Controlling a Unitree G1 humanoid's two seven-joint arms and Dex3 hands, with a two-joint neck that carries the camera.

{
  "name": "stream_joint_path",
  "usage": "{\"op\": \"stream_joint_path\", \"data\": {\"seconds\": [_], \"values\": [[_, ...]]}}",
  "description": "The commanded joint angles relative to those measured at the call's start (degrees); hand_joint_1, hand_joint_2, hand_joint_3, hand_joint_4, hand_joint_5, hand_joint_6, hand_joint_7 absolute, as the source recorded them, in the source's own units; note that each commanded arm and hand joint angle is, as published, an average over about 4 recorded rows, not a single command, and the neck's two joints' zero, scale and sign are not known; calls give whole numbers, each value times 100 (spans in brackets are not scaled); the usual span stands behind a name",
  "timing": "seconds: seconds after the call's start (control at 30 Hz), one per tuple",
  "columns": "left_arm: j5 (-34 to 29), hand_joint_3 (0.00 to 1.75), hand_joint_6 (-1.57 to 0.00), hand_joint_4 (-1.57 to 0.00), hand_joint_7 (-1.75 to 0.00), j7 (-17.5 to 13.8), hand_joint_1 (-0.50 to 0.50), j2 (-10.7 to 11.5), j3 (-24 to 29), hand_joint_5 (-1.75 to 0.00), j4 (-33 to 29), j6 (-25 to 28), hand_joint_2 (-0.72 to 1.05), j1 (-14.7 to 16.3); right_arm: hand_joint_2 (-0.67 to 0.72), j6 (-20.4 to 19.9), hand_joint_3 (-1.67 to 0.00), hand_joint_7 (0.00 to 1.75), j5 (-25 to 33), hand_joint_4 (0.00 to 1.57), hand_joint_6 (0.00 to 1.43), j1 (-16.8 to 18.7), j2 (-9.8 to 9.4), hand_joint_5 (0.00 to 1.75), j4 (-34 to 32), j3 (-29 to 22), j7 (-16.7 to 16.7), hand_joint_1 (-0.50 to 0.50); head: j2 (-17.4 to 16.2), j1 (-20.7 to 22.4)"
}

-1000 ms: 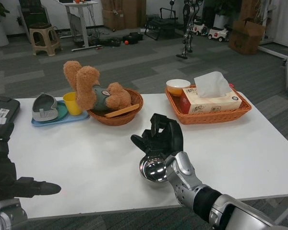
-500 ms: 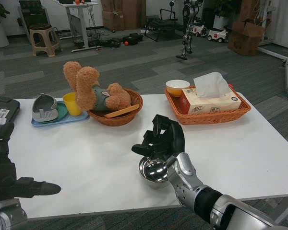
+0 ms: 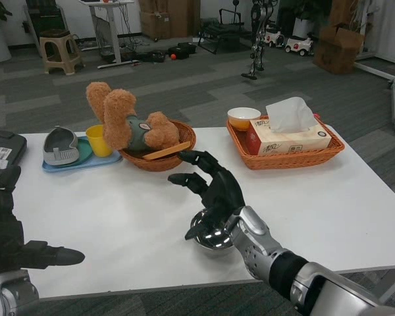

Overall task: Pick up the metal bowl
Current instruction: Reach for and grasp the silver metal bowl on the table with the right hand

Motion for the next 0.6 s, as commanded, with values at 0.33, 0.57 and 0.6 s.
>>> {"op": "stream_joint_path", "data": {"seconds": [0.33,0.57,0.6], "values": [[18,0,0,-94,-2,3,-50,37,33,-103,11,-73,-72,91,60,1921,-14,21,-6824,0,0,257,366,0,-1842,-3109,-23,-46,-50,79],[18,0,0,-94,-3,3,-50,46,22,-103,27,-73,-72,95,61,3059,-8,21,-8714,0,0,551,269,0,-3154,-3136,579,-46,-106,38],[18,0,0,-94,-3,3,-50,50,20,-103,29,-73,-72,95,63,3174,-8,21,-8965,0,0,595,260,0,-3314,-3145,618,-46,-116,34]]}}
